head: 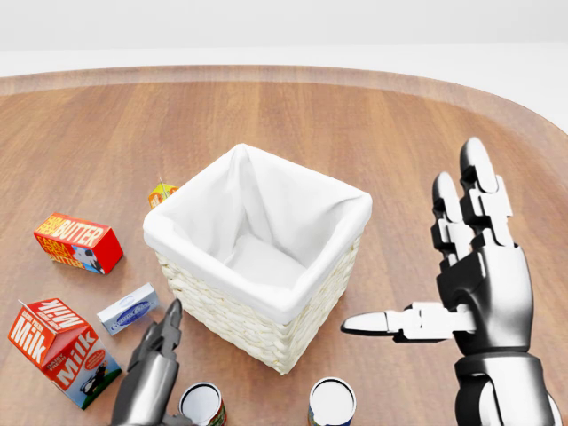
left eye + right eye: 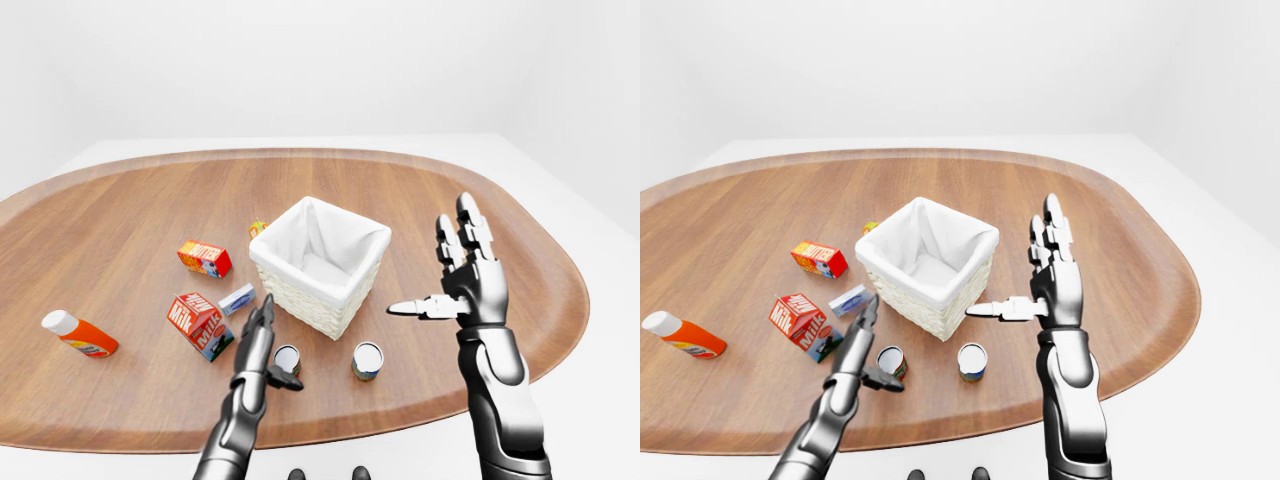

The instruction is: Pick up the tomato sauce, and put it in the basket.

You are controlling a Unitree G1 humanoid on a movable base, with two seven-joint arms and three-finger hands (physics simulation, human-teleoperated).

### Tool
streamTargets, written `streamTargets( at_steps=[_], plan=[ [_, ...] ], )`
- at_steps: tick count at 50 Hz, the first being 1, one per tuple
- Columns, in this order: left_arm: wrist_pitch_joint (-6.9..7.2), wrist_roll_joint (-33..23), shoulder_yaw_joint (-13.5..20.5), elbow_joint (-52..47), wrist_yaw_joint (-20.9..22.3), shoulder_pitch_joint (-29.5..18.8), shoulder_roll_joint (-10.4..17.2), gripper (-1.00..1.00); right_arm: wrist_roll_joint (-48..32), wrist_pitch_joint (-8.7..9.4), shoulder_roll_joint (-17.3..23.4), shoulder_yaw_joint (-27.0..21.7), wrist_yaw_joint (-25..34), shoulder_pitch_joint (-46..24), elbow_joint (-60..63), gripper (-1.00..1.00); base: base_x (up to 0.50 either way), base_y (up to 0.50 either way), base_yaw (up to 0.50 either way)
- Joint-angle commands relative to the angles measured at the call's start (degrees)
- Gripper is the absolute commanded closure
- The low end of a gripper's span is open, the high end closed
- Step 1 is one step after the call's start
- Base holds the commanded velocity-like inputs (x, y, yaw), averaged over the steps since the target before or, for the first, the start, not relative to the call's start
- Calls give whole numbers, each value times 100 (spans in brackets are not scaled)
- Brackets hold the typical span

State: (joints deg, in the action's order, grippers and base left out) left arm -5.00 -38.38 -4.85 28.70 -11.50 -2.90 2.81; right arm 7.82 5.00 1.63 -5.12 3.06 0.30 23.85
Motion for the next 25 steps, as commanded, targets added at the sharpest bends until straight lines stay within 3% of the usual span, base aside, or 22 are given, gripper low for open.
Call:
streamTargets(
  at_steps=[1,25],
  plan=[
    [0,23,1,130,-8,-78,-5,-100,2,0,0,-3,3,0,-16,-100,0,0,0],
    [0,43,-25,685,-206,-266,-22,-100,9,0,-3,4,0,15,53,-100,0,0,0]
  ],
)
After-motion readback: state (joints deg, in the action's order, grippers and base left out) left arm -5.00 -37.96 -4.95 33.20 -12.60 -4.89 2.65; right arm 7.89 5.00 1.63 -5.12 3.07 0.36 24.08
